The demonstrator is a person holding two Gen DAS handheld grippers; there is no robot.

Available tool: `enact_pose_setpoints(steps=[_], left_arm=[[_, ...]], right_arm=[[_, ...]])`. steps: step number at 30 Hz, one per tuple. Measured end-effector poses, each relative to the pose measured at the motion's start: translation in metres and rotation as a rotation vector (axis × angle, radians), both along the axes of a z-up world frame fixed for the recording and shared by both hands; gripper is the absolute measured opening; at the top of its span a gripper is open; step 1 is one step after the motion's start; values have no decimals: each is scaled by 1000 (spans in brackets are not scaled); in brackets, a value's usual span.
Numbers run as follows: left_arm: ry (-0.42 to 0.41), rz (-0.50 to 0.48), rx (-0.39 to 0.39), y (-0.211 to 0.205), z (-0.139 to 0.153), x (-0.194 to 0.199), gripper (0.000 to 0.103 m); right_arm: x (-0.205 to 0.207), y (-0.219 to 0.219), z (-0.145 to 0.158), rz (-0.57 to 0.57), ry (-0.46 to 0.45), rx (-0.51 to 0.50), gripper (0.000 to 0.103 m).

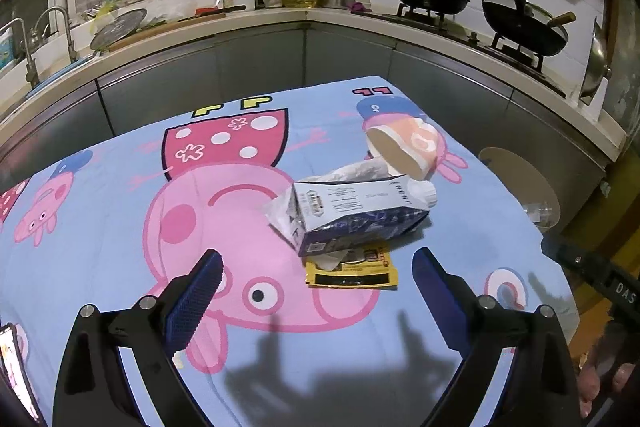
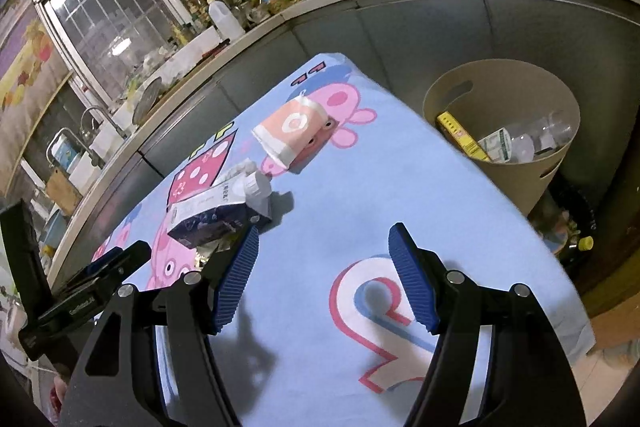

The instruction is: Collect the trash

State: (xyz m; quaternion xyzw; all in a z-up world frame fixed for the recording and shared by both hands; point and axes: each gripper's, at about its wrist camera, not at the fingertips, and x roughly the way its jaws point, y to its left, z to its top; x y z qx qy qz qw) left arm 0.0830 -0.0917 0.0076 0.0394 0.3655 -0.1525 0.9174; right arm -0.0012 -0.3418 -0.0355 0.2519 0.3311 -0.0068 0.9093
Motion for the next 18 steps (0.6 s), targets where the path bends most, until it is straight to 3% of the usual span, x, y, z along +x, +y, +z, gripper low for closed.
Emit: enact_pose_setpoints(steps=[18], left_arm=[[70, 129, -5, 57, -28, 15, 95]], right_arm=[[43, 47, -2, 150, 16, -9, 68]])
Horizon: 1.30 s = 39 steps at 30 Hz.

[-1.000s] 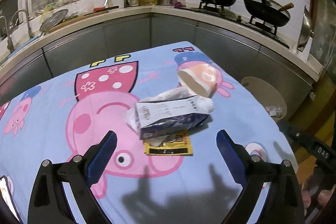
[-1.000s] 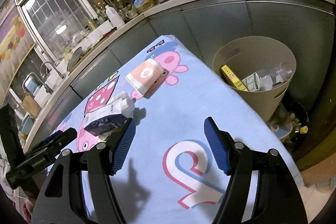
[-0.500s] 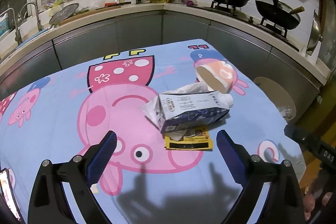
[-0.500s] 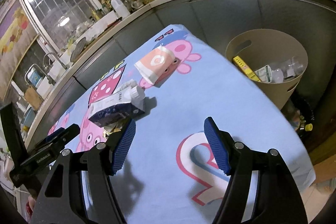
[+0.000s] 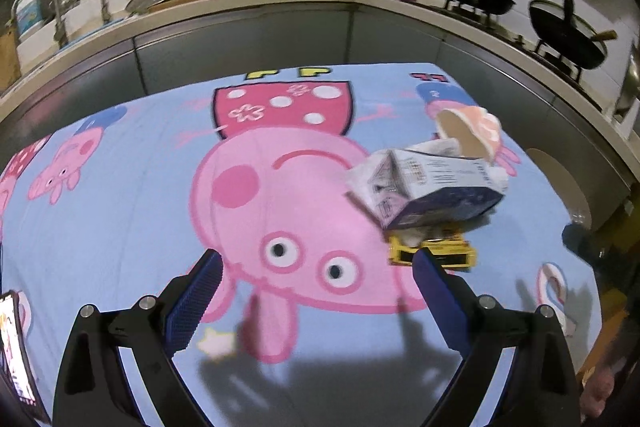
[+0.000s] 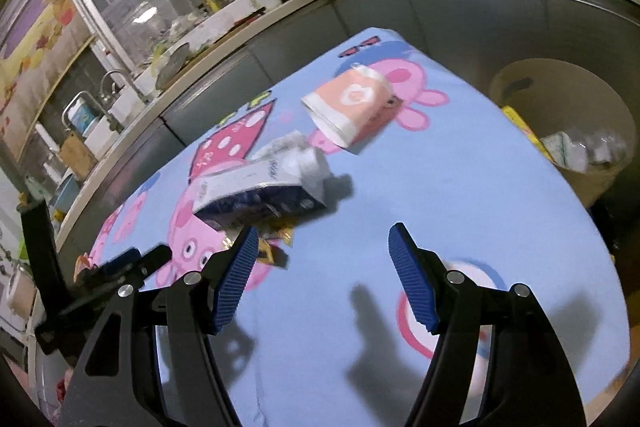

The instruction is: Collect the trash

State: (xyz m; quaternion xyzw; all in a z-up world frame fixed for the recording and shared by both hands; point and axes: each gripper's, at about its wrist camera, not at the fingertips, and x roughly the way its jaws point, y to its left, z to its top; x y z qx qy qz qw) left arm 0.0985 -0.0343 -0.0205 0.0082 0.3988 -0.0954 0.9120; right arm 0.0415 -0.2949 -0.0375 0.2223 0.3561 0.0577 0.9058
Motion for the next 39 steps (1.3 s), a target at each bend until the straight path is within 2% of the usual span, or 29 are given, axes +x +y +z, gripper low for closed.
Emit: enact_pose_setpoints(steps=[6, 9, 12, 17, 19, 22, 23, 27, 31, 36, 39], left_arm=[[12, 48, -9, 22, -1, 1, 95], [6, 62, -5, 29, 1, -1, 95], [2, 79, -3, 38, 4, -2, 95], [-2, 101, -29, 50, 9, -3, 95], [-6, 113, -52, 56, 12, -2, 95], [-16, 147, -77, 68, 17, -1, 95], [-15, 160, -80, 73, 18, 0, 95], [-7, 181, -98, 80, 21, 4, 95], [-5, 148, -93, 69, 21, 5, 95], [12, 126, -94, 54, 17, 5, 95], [7, 142, -83, 58, 20, 4, 96]], right_arm=[[55, -5, -1, 15, -2, 80, 68], [86, -11, -11, 4, 32, 132, 68], [102, -7, -20, 42, 76, 198, 67], [74, 49, -8, 224, 63, 279, 67], [55, 82, -3, 337, 45, 250, 68], [39, 116, -11, 483, 77, 269, 68], [36, 120, -13, 496, 84, 262, 68], [28, 111, -18, 467, 86, 256, 68], [23, 70, -7, 353, 7, 235, 67], [66, 35, -2, 224, -15, 218, 66], [90, 38, -15, 221, 28, 279, 65]])
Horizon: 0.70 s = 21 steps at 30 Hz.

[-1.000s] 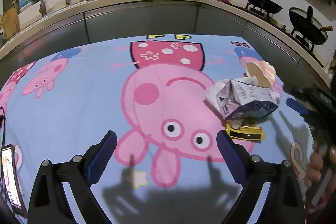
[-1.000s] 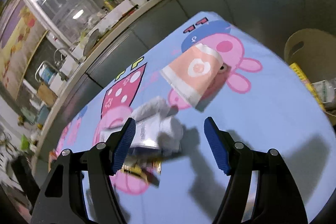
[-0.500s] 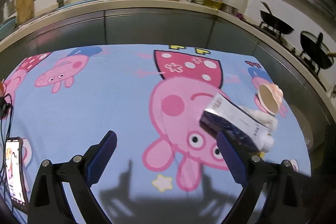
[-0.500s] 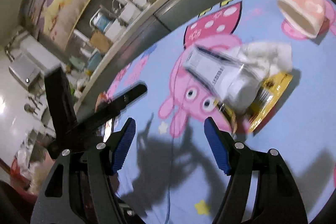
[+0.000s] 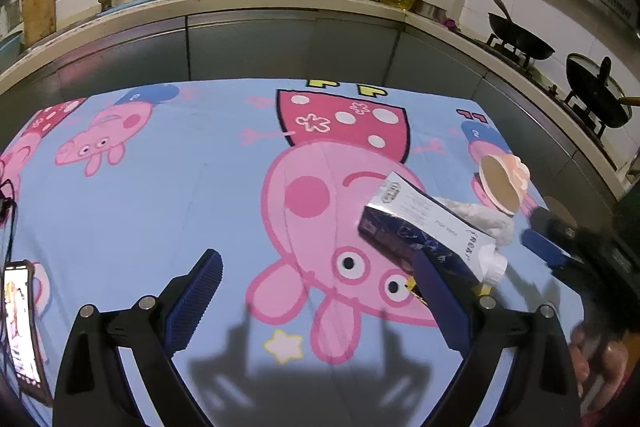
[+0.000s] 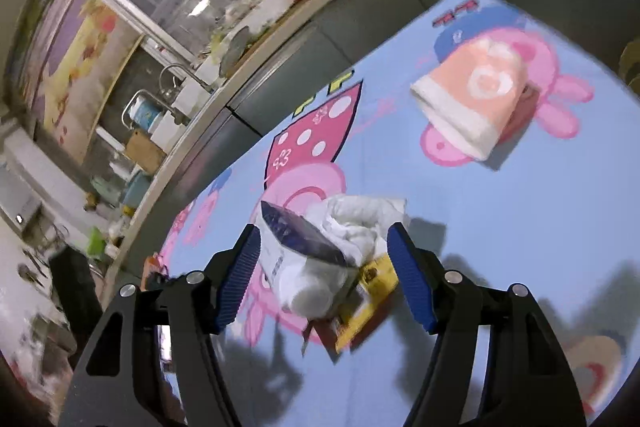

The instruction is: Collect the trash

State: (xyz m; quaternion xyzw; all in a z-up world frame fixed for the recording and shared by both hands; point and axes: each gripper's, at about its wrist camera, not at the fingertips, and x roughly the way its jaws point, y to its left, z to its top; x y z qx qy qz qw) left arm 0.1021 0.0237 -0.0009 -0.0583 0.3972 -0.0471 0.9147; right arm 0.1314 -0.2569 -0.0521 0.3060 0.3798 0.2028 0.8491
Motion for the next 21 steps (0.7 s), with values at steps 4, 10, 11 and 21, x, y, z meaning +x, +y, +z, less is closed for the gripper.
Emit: enact_pose_setpoints(steps=[4, 10, 11, 21], left_arm=[[-6, 47, 2, 16, 4, 0, 97], [10, 62, -12, 22, 2, 6, 98], [11, 55, -11, 19, 2, 6, 98], [84, 9, 49, -9, -24, 11, 99]], right_arm=[[-4, 49, -19, 184, 50, 100, 65], [-21, 54, -21, 273, 37, 202, 65], [-22, 42, -17, 234, 16, 173, 65], [-44, -9, -8, -20, -50, -246, 65]])
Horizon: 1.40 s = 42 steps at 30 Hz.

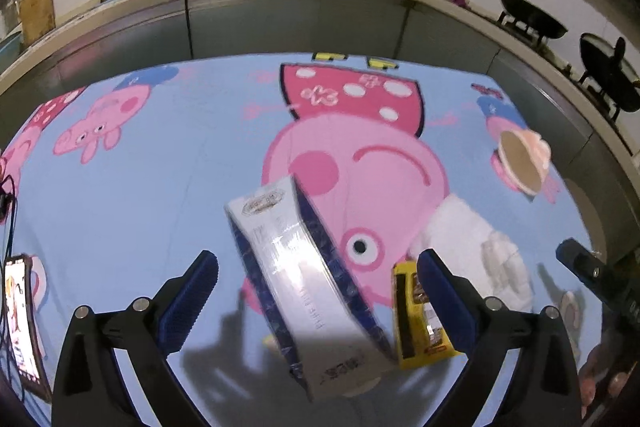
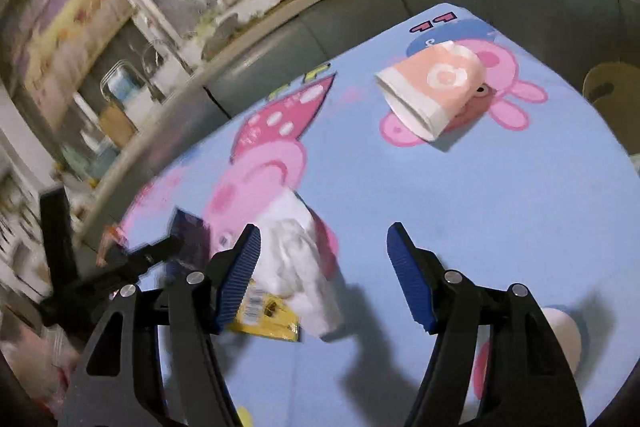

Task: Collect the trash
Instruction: 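Grasp the milk carton with the left gripper while the right gripper grasps the white tissue, then lift the milk carton with the left gripper while the right gripper lifts the tissue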

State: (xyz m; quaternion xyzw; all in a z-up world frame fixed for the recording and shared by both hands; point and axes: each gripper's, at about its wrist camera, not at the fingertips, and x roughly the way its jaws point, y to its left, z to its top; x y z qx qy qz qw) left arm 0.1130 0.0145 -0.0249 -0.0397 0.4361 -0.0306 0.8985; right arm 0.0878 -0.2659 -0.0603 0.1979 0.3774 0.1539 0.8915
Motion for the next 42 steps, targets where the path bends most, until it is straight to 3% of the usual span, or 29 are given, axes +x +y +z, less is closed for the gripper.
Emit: enact_pose_setpoints(steps=[7, 10, 11, 13, 14, 20, 22, 24, 25, 26, 27, 29, 34, 42], left_arm=[[15, 47, -2, 22, -9, -7, 99], [14, 49, 4, 22, -8, -8, 99], [11, 46, 15, 20, -8, -8, 99], [13, 30, 26, 15, -10, -6, 99], [22, 25, 23, 14, -12, -5, 99], [60, 6, -9, 7, -24, -1, 97], [53, -10, -19, 5, -23, -1, 79], [47, -26, -10, 3, -21, -2, 62], [44, -34, -9, 3, -21, -2, 61], [38, -43, -3, 2, -21, -3, 57], [35, -48, 6, 2, -21, -4, 55], [24, -60, 17, 3, -19, -6, 53], [-30, -76, 37, 9, -1, -13, 52], [-67, -116, 40, -5, 16, -19, 51]], right_arm=[[7, 44, -11, 108, -12, -193, 66], [20, 64, -19, 112, 16, -216, 66], [20, 66, -21, 111, 15, -230, 57], [19, 70, -23, 91, 0, -287, 15], [19, 64, -22, 83, 10, -253, 5], [1, 6, -3, -147, -38, -177, 5], [-8, -8, 0, -176, -44, -166, 5], [-19, -18, 0, -178, -31, -153, 8], [-22, -19, -1, -183, -28, -153, 9], [-27, -22, -3, -187, -19, -152, 19], [-31, -25, -7, -183, -1, -141, 49], [-40, -30, -10, -192, 7, -121, 79], [-48, -23, -11, -157, -8, -183, 79], [-31, 1, -24, -92, 42, -335, 79]])
